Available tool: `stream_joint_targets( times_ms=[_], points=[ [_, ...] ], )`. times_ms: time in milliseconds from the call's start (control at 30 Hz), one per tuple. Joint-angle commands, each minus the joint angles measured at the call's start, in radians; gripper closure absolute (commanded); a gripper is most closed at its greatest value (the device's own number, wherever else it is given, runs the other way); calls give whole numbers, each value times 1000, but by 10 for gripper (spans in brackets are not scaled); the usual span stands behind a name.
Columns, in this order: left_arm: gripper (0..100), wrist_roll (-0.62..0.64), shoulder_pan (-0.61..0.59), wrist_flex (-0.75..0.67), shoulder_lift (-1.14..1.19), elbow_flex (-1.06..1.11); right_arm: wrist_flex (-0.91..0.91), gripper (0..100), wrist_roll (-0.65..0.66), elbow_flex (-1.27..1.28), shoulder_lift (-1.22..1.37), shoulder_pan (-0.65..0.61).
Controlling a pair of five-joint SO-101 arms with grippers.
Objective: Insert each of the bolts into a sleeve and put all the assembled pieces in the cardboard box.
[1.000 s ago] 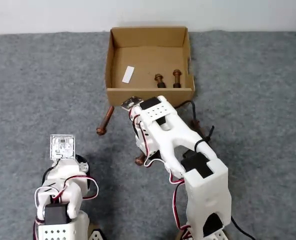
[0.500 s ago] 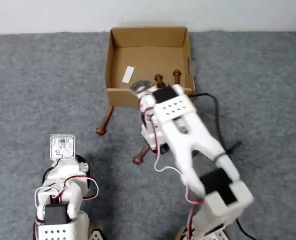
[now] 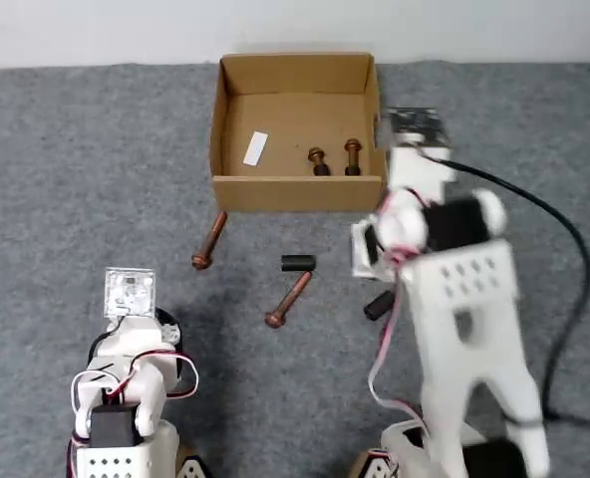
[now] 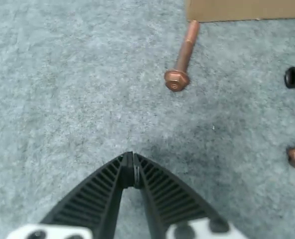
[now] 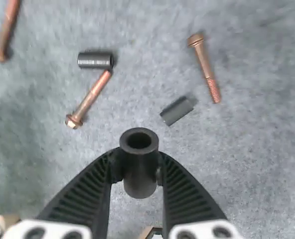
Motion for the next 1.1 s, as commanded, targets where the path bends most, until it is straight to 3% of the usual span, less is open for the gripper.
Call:
stream_joint_targets(
  times_ms=[0,167,333,467,667,900,1067],
  points=[
    [995,-58,31,-28,-3,-93,41,991,-15,55,-180,94],
    [995,-124,68,51,0,-222,41,991,-9,221,-401,223],
    [995,-153,68,57,147,-335,41,991,2,394,-601,257],
    [995,-153,64,-15,422,-507,19,991,0,454,-725,257],
    [995,-158,61,-15,956,-851,12,991,0,456,-811,257],
    [994,-170,66,72,1456,-1253,16,991,-2,456,-820,260],
    [994,-310,69,163,1748,-1540,28,991,-58,456,-820,259]
  ],
)
